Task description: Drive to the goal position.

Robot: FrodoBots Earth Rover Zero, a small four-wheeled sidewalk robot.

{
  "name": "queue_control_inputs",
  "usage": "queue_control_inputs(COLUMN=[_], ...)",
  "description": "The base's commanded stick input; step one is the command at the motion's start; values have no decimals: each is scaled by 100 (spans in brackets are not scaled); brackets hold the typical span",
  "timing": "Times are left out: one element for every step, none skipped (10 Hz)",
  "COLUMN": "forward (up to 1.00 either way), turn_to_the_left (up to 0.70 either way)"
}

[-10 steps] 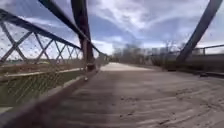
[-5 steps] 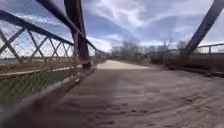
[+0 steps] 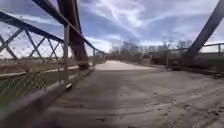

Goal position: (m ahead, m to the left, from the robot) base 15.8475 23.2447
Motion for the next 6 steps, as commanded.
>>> queue_control_inputs(forward=[100,100,100,100,100,100], turn_to_the_left=[1,1,1,1,1,1])
